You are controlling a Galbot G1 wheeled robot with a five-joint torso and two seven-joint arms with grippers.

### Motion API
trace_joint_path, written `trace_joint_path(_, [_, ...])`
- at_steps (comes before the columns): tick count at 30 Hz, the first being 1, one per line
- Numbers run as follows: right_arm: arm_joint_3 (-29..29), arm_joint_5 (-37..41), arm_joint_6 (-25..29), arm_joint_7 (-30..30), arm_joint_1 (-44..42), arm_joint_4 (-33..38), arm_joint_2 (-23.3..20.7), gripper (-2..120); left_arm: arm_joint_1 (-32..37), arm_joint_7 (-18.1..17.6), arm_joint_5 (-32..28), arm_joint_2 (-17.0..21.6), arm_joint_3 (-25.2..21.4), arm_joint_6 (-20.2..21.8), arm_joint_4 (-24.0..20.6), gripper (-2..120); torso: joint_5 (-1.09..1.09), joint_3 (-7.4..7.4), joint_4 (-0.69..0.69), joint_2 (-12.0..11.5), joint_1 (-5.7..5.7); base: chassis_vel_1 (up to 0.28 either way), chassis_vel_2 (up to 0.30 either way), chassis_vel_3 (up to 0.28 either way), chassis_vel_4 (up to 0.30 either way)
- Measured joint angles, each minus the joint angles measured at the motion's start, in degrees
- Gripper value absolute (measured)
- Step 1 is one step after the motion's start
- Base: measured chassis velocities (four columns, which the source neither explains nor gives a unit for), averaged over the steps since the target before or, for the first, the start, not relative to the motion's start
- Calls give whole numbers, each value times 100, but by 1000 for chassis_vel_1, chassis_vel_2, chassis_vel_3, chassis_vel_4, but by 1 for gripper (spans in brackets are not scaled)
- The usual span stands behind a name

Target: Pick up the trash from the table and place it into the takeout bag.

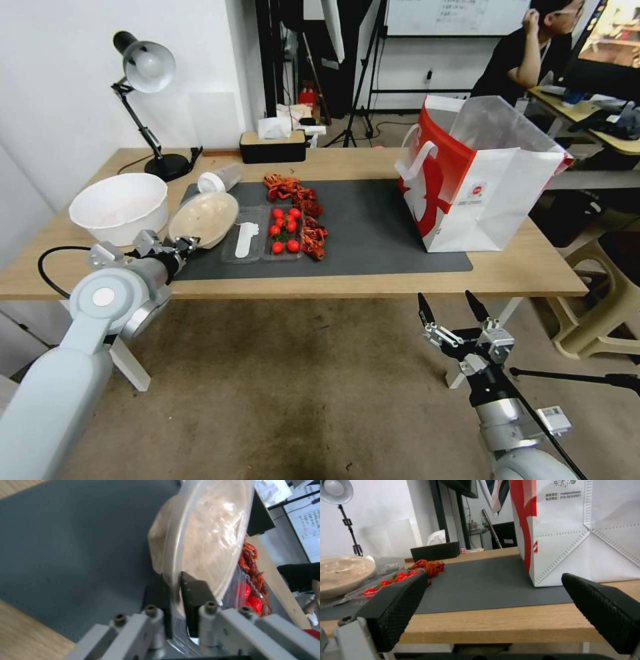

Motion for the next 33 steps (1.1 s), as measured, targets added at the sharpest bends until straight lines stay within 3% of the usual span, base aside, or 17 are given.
trace_joint_path(4, [2, -16, 0, 0, -19, 19, 11, 100, 63, 95, 36, -1, -14, -35, -74, 0, 0, 0, 0, 0, 0, 0, 0, 0, 0])
trace_joint_path(9, [6, -65, 6, 0, -28, 51, 53, 100, 159, 576, 314, 148, -96, -215, -364, 0, 1, 0, 1, 0, 0, 0, 0, 0, 0])
trace_joint_path(10, [4, -77, 8, -2, -52, 77, 74, 100, 180, 903, 565, 234, -93, -272, -465, 0, 0, 0, 1, 0, 0, 0, 0, 0, 0])
trace_joint_path(11, [4, -77, 8, -2, -52, 77, 74, 100, 180, 903, 565, 234, -93, -272, -465, 0, 0, 0, 1, 0, 0, 0, 0, 0, 0])
trace_joint_path(14, [14, -128, 39, -23, -129, 113, 120, 100, 115, 1911, 1349, 515, 1, -507, -677, 0, -1, 0, 2, 0, 0, 0, 0, 0, 0])
trace_joint_path(15, [14, -128, 39, -23, -129, 113, 120, 100, 115, 1911, 1349, 515, 1, -507, -677, 0, -1, 0, 2, 0, 0, 0, 0, 0, 0])
trace_joint_path(18, [65, -164, 72, -41, -199, 137, 158, 100, -110, 2956, 1927, 811, 149, -825, -744, 0, 2, 0, 0, 0, 0, 0, 0, 0, 0])
trace_joint_path(19, [65, -164, 72, -41, -199, 137, 158, 100, -110, 2956, 1927, 811, 149, -825, -744, 0, 2, 0, 0, 0, 0, 0, 0, 0, 0])
trace_joint_path(20, [90, -182, 79, -45, -226, 159, 181, 100, -266, 3609, 2361, 984, 280, -1006, -697, 0, 1, 0, 1, 0, 0, 0, 0, 0, 0])
trace_joint_path(21, [103, -198, 81, -46, -244, 174, 197, 100, -431, 4006, 2613, 1117, 427, -1090, -649, 0, 1, 0, 2, 0, 0, 0, 0, 0, 0])
trace_joint_path(23, [110, -207, 82, -47, -254, 179, 204, 100, -523, 4157, 2703, 1187, 514, -1116, -623, 0, 1, 0, 2, 1, 0, 0, 0, 0, 0])
trace_joint_path(24, [131, -229, 82, -47, -287, 199, 227, 100, -815, 4430, 2880, 1345, 796, -1179, -552, 0, 0, 0, 1, 1, 0, 0, 0, 0, 0])
trace_joint_path(26, [166, -256, 83, -47, -333, 230, 257, 100, -1265, 4586, 3060, 1477, 1223, -1244, -417, 0, 2, 0, 1, 1, 0, 0, 0, 0, 0])
trace_joint_path(27, [166, -256, 83, -47, -333, 230, 257, 100, -1265, 4586, 3060, 1477, 1223, -1244, -417, 0, 2, 0, 1, 1, 0, 0, 0, 0, 0])
trace_joint_path(29, [233, -290, 85, -48, -420, 287, 302, 100, -1937, 4692, 3287, 1519, 1859, -1297, -217, 0, 1, 0, 1, 1, 0, 0, 0, 0, 0])
trace_joint_path(30, [233, -290, 85, -48, -420, 287, 302, 100, -1937, 4692, 3287, 1519, 1859, -1297, -217, 0, 1, 0, 1, 1, 0, 0, 0, 0, 0])
trace_joint_path(33, [330, -339, 104, -51, -551, 377, 374, 100, -2881, 4705, 3515, 1376, 2932, -1305, 72, 0, 0, 1, 0, 1, 0, 0, 0, 0, 0])
